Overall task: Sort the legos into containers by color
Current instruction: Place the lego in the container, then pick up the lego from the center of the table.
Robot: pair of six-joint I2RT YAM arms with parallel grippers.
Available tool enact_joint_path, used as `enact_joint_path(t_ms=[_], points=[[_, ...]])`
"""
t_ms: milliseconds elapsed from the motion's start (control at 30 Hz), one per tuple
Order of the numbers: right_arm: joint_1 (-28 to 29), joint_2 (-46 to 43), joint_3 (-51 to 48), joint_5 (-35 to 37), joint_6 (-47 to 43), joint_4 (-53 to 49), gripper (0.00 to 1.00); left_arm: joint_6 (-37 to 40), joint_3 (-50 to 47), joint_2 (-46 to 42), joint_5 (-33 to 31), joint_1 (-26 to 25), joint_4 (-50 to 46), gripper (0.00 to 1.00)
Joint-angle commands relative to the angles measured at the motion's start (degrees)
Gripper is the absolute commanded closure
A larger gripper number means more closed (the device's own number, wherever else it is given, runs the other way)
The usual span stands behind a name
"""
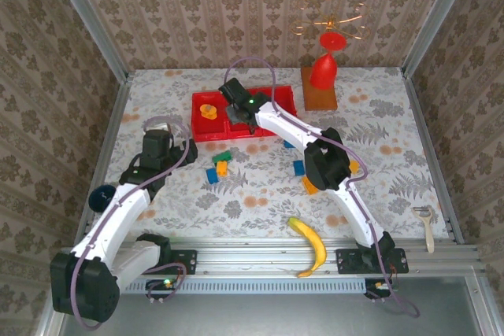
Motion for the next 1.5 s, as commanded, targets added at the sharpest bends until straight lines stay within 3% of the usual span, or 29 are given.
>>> enact_joint_path(t_ms=[0, 267, 500, 833, 967, 1033, 1467], points=[[0.6, -4.6, 1.4, 1.8, -0.9, -2.9, 0.44, 0.1, 1.2, -1.0, -0.9, 0.4, -1.3, 0.0], [1.5, -13.2, -7.2, 3.0, 1.7, -2.0, 0.39, 0.2, 1.3, -0.9, -1.1, 0.5, -1.1, 0.0], [1.6, -25.2, -23.3, 3.2, 7.5, 1.7, 0.37, 0.9, 1.3, -0.1, 0.5, 0.5, 0.1, 0.0], [1.3, -39.8, -46.7, 5.0, 18.1, 3.2, 0.25, 1.0, 1.5, 1.4, 1.5, 0.6, 1.5, 0.0], [0.1, -41.2, -52.2, 5.1, 21.2, 3.0, 0.15, 1.1, 1.6, 1.8, 1.7, 0.7, 1.8, 0.0], [-0.8, -41.0, -53.9, 4.4, 22.4, 2.9, 0.0, 0.9, 1.6, 1.9, 1.8, 0.7, 1.9, 0.0], [-3.8, -35.1, -55.4, 2.8, 23.2, 5.5, 0.0, -0.4, 0.8, 2.0, 2.3, 0.9, 2.1, 0.0]])
